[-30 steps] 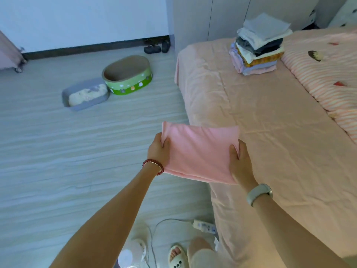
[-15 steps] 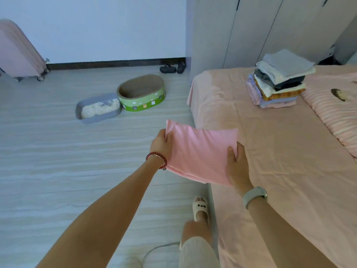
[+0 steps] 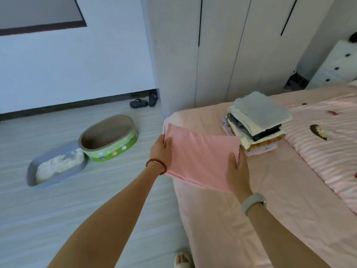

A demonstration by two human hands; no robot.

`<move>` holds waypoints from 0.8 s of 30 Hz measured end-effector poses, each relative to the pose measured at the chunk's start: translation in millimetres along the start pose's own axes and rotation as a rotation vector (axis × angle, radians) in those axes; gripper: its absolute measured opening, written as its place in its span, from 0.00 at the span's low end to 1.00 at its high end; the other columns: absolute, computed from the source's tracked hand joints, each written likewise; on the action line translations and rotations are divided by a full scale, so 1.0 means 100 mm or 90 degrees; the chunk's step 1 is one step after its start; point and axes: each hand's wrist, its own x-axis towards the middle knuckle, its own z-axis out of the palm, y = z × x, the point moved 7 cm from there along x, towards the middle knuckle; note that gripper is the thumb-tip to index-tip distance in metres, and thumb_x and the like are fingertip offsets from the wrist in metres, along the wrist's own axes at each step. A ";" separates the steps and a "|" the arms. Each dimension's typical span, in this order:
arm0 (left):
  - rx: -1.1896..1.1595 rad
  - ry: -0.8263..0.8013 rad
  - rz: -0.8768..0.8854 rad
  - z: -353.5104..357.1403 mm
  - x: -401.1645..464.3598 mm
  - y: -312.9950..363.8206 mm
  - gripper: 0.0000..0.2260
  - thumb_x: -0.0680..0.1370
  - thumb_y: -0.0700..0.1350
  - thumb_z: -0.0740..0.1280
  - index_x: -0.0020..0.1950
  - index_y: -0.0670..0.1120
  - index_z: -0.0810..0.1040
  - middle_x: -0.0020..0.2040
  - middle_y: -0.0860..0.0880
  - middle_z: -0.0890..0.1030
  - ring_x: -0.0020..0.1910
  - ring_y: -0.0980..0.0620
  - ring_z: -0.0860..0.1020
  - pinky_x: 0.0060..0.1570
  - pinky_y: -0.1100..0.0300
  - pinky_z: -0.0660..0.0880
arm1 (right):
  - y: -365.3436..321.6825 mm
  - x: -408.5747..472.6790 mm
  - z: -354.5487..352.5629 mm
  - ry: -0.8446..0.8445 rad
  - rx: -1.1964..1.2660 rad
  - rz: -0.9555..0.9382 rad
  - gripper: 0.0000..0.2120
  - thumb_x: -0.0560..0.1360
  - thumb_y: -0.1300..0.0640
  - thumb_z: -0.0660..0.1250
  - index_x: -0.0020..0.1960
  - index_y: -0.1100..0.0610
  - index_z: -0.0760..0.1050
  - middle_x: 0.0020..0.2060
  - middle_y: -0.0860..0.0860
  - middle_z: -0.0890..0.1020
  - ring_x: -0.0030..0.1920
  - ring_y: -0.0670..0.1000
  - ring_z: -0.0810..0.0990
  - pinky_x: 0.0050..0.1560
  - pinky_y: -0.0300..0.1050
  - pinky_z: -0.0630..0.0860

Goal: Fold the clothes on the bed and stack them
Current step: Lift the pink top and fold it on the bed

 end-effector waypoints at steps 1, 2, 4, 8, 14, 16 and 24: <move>0.012 -0.010 0.019 0.07 0.16 0.14 0.08 0.81 0.46 0.53 0.48 0.46 0.70 0.41 0.49 0.74 0.42 0.48 0.71 0.41 0.58 0.62 | 0.01 0.14 -0.03 0.012 0.006 0.002 0.21 0.81 0.53 0.53 0.74 0.54 0.58 0.70 0.51 0.66 0.68 0.51 0.65 0.62 0.37 0.59; 0.025 -0.024 0.036 0.15 0.31 0.27 0.08 0.81 0.46 0.53 0.48 0.45 0.71 0.42 0.49 0.74 0.42 0.48 0.71 0.41 0.58 0.62 | 0.02 0.27 -0.08 0.028 0.013 0.007 0.21 0.81 0.53 0.53 0.73 0.54 0.59 0.70 0.51 0.67 0.68 0.52 0.65 0.63 0.39 0.60; 0.036 -0.055 0.069 0.38 0.58 0.55 0.10 0.81 0.45 0.53 0.52 0.44 0.72 0.43 0.48 0.75 0.44 0.48 0.71 0.43 0.59 0.63 | 0.02 0.53 -0.21 0.065 0.024 0.019 0.19 0.81 0.53 0.53 0.71 0.54 0.62 0.67 0.53 0.70 0.66 0.54 0.69 0.64 0.43 0.64; 0.057 -0.119 0.143 0.96 1.03 1.13 0.14 0.82 0.46 0.53 0.64 0.44 0.72 0.54 0.45 0.78 0.53 0.44 0.73 0.46 0.64 0.60 | 0.09 1.00 -0.56 0.171 0.048 0.053 0.16 0.81 0.52 0.54 0.68 0.51 0.65 0.57 0.48 0.76 0.55 0.49 0.73 0.54 0.41 0.64; 0.045 -0.261 0.225 2.03 1.81 1.74 0.15 0.82 0.43 0.53 0.65 0.40 0.70 0.61 0.41 0.75 0.59 0.40 0.72 0.58 0.53 0.67 | 0.35 1.65 -0.89 0.285 0.074 0.144 0.22 0.81 0.52 0.52 0.73 0.52 0.57 0.66 0.53 0.72 0.62 0.56 0.72 0.65 0.55 0.68; 0.047 -0.294 0.235 2.39 2.12 1.84 0.15 0.82 0.44 0.52 0.64 0.40 0.69 0.60 0.40 0.75 0.59 0.40 0.72 0.56 0.52 0.67 | 0.43 1.91 -0.90 0.323 0.087 0.162 0.20 0.81 0.53 0.51 0.72 0.54 0.58 0.65 0.53 0.72 0.62 0.55 0.72 0.65 0.57 0.68; 0.040 -0.436 0.275 3.48 3.29 2.20 0.14 0.82 0.44 0.52 0.65 0.42 0.69 0.60 0.41 0.76 0.58 0.41 0.73 0.52 0.58 0.66 | 0.68 2.91 -0.80 0.490 0.071 0.257 0.14 0.81 0.53 0.50 0.63 0.54 0.66 0.43 0.45 0.75 0.46 0.51 0.73 0.48 0.43 0.65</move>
